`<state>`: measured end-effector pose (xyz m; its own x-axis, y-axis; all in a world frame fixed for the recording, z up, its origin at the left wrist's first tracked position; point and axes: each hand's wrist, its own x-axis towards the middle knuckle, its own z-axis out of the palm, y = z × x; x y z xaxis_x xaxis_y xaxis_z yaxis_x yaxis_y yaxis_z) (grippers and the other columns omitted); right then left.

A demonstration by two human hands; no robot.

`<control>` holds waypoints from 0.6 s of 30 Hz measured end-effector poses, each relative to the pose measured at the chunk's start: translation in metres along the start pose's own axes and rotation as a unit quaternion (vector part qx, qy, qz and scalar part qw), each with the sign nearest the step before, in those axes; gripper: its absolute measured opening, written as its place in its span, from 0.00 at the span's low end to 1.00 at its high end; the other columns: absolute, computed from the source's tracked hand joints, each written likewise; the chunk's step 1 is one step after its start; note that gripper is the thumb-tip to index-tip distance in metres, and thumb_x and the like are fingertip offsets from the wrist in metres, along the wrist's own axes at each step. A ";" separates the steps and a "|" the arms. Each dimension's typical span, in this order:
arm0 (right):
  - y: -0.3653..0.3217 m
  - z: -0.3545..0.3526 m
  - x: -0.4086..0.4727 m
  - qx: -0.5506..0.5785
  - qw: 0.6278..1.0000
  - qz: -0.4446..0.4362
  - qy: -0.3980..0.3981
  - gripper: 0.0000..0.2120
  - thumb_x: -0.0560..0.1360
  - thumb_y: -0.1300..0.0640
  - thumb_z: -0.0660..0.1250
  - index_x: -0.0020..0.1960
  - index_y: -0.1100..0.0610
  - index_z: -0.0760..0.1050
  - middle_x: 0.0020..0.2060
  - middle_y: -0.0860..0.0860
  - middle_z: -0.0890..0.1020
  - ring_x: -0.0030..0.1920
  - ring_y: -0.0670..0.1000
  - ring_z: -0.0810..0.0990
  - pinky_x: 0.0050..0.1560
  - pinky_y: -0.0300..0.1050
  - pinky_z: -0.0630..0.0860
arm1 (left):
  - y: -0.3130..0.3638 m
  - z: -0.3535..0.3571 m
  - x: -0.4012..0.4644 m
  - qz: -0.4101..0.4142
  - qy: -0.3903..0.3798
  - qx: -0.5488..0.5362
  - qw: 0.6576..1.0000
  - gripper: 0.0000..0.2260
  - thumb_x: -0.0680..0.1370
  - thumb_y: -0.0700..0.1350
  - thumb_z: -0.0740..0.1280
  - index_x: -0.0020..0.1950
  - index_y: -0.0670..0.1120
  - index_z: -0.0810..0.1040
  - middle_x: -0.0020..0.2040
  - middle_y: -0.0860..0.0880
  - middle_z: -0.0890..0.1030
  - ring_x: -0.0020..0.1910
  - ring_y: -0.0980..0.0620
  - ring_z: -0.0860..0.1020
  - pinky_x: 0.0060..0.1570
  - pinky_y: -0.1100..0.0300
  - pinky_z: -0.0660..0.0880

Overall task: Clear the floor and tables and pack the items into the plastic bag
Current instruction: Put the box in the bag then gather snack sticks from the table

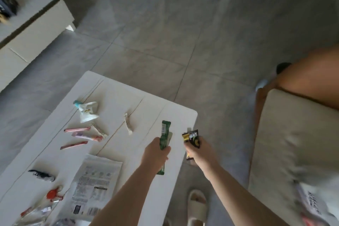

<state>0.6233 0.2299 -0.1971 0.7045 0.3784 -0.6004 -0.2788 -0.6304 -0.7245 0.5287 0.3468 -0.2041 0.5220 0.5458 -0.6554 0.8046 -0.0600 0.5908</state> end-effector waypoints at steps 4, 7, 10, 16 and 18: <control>0.012 -0.080 -0.023 0.062 0.994 0.005 0.088 0.04 0.72 0.62 0.67 0.46 0.60 0.73 0.32 0.52 0.74 0.29 0.48 0.72 0.22 0.32 0.68 | 0.065 0.054 -0.019 0.044 -0.044 -0.006 0.998 0.03 0.78 0.41 0.63 0.52 0.45 0.70 0.42 0.46 0.79 0.36 0.49 0.79 0.36 0.55 0.78; 0.030 -0.142 -0.037 0.109 0.984 0.011 0.142 0.05 0.72 0.64 0.67 0.46 0.59 0.73 0.31 0.50 0.74 0.30 0.48 0.72 0.24 0.34 0.69 | 0.116 0.105 -0.040 0.079 -0.086 0.000 0.993 0.03 0.79 0.39 0.62 0.51 0.45 0.70 0.38 0.45 0.78 0.33 0.49 0.76 0.30 0.59 0.73; 0.053 -0.199 -0.053 0.166 0.968 0.015 0.188 0.09 0.73 0.66 0.66 0.50 0.58 0.70 0.32 0.49 0.73 0.30 0.47 0.71 0.23 0.35 0.69 | 0.158 0.163 -0.065 0.104 -0.137 -0.009 0.985 0.06 0.79 0.36 0.61 0.53 0.45 0.71 0.39 0.44 0.77 0.34 0.49 0.76 0.31 0.58 0.72; 0.115 -0.301 -0.108 0.220 0.936 0.039 0.272 0.08 0.74 0.61 0.65 0.52 0.55 0.70 0.36 0.49 0.77 0.32 0.47 0.75 0.24 0.34 0.71 | 0.216 0.268 -0.130 0.146 -0.195 0.005 0.970 0.06 0.78 0.34 0.62 0.53 0.43 0.70 0.40 0.43 0.76 0.32 0.50 0.76 0.30 0.61 0.74; 0.137 -0.331 -0.124 0.240 0.915 0.077 0.316 0.09 0.73 0.59 0.66 0.53 0.55 0.71 0.40 0.52 0.78 0.36 0.51 0.76 0.34 0.42 0.76 | 0.229 0.298 -0.151 0.168 -0.215 0.038 0.961 0.07 0.78 0.36 0.62 0.55 0.43 0.71 0.43 0.44 0.77 0.33 0.52 0.77 0.29 0.64 0.73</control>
<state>0.7137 -0.1271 -0.1099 0.8273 -0.2520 -0.5021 -0.5537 -0.2149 -0.8045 0.7188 0.0018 -0.1100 0.8122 0.0889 -0.5766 0.5791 -0.2426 0.7783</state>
